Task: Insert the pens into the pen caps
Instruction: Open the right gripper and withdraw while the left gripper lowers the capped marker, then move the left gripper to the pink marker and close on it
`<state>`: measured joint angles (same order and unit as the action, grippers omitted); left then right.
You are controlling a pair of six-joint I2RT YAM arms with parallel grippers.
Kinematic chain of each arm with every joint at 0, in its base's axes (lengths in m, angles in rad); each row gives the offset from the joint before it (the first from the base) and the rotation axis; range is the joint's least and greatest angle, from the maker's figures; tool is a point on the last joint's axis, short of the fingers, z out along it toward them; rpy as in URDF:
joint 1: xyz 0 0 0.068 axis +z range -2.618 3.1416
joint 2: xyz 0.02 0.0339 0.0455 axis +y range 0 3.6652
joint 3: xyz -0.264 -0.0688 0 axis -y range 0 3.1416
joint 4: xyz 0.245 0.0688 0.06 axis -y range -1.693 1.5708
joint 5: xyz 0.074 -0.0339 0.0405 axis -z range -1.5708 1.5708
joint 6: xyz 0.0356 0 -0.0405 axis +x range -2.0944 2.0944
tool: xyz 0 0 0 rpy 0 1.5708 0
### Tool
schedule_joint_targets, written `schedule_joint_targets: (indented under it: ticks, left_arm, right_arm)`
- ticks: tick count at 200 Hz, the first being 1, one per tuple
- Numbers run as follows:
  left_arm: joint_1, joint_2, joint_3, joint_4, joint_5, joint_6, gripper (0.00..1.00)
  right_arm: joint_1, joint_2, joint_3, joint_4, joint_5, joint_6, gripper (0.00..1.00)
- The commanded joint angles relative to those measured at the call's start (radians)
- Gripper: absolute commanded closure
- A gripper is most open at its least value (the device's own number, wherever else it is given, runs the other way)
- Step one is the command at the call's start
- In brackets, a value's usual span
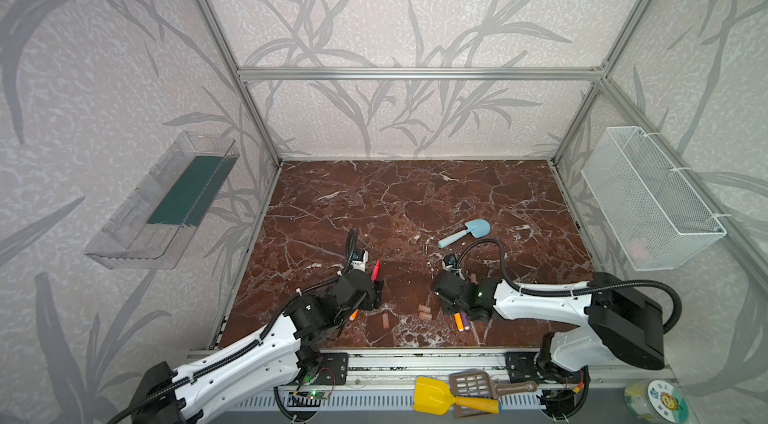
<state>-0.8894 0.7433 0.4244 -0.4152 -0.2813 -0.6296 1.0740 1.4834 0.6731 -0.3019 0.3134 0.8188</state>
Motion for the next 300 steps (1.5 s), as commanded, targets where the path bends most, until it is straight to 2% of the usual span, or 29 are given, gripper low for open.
schedule_joint_targets:
  ticks: [1, 17, 32, 70, 115, 188, 259, 271, 300]
  left_arm:
    - [-0.001, 0.006, 0.03, -0.033, -0.045, -0.016, 0.21]
    - [-0.001, 0.011, 0.034, -0.037, -0.054, -0.015, 0.21]
    - [-0.001, 0.016, 0.034, -0.037, -0.059, -0.013, 0.21]
    - [0.0, 0.04, 0.049, -0.055, -0.062, -0.017, 0.21]
    - [0.001, 0.103, 0.071, -0.07, -0.068, -0.038, 0.24]
    - [0.0, 0.207, 0.09, -0.045, -0.071, -0.042, 0.28]
    - [0.001, 0.37, 0.116, 0.015, -0.07, -0.024, 0.34]
    - [0.001, 0.409, 0.124, 0.028, -0.075, -0.022, 0.36]
    - [0.003, 0.506, 0.148, 0.06, -0.079, -0.016, 0.52]
  right_arm:
    - [-0.015, 0.038, 0.029, -0.015, -0.01, -0.001, 1.0]
    - [-0.025, 0.06, 0.05, -0.04, -0.007, -0.007, 0.89]
    - [-0.031, 0.078, 0.057, -0.044, -0.005, -0.008, 0.83]
    - [-0.038, 0.091, 0.068, -0.076, 0.032, -0.001, 0.81]
    - [-0.039, 0.068, 0.068, -0.121, 0.077, 0.0, 0.72]
    - [-0.039, -0.072, 0.101, -0.222, 0.128, -0.026, 0.69]
    - [-0.036, -0.276, 0.083, -0.209, 0.081, -0.061, 0.68]
    - [-0.037, -0.308, 0.069, -0.202, 0.075, -0.061, 0.68]
    - [-0.036, -0.373, 0.04, -0.191, 0.074, -0.062, 0.67]
